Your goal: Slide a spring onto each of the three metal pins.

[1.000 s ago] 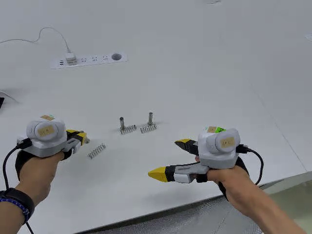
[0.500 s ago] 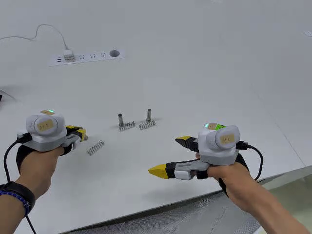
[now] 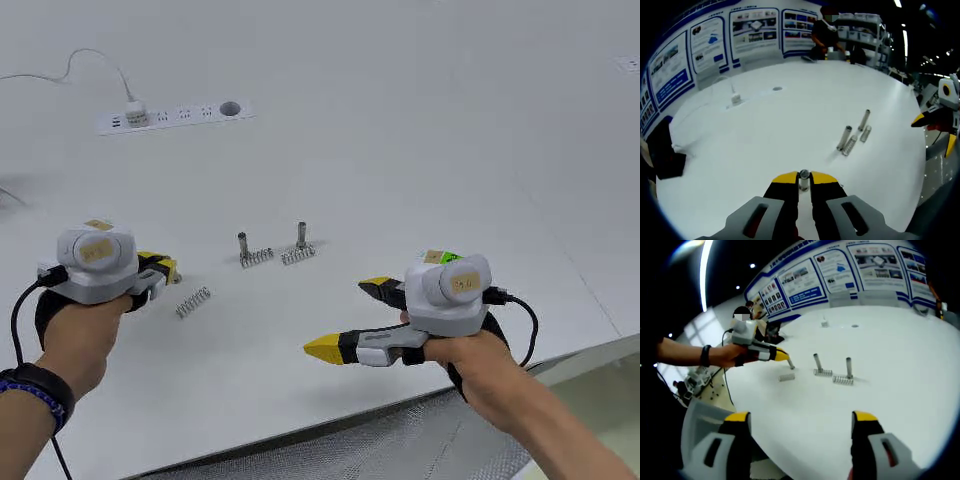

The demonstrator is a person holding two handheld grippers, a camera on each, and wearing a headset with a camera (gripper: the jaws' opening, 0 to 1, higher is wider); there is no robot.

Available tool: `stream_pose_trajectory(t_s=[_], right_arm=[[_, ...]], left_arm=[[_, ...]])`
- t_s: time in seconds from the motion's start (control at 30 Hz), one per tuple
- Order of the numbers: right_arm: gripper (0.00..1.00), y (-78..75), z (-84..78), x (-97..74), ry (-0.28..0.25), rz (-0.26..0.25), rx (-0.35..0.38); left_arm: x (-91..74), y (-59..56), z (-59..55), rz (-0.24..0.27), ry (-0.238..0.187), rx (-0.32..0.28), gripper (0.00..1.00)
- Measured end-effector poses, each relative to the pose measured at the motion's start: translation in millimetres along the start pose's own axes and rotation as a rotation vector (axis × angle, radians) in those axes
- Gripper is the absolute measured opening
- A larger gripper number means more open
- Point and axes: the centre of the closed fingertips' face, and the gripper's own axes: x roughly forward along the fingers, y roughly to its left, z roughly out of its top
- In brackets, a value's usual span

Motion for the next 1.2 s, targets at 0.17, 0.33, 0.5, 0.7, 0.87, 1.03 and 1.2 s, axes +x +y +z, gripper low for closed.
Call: stream_pose_trajectory(t_s=[0.17, 0.33, 0.5, 0.7, 0.87, 1.03, 1.2], right_arm=[[0.84, -2.5, -0.8, -1.9, 0.0, -0.005, 0.003], [0.84, -4.5, -2.1, -3.1, 0.003, -0.008, 0.006], [0.84, -4.8, -2.0, -2.8, 0.001, -0.01, 0.01], [0.84, -2.4, -2.8, 0.1, 0.006, -0.003, 0.007], [0.84, -1.3, -1.7, 0.3, 0.004, 0.001, 0.008], [0.84, -1.3, -2.8, 0.1, 0.008, 0.002, 0.006], [0.84, -1.5, -2.7, -0.4, 0.004, 0.003, 0.011]], left_arm=[[4.6, -0.2, 4.3, -0.004, -0.001, 0.009, 0.08], [7.5, 0.9, 6.9, -0.004, -0.004, 0.0, 0.08], [7.7, 0.1, 7.3, -0.006, -0.002, 0.005, 0.08], [7.0, 1.6, 6.4, -0.007, 0.0, -0.015, 0.09], [2.1, 1.6, 6.9, -0.013, -0.005, -0.035, 0.12], [-3.0, -0.7, 2.2, -0.029, 0.008, -0.049, 0.18], [-11.0, -1.6, -5.1, -0.034, 0.015, -0.046, 0.24]])
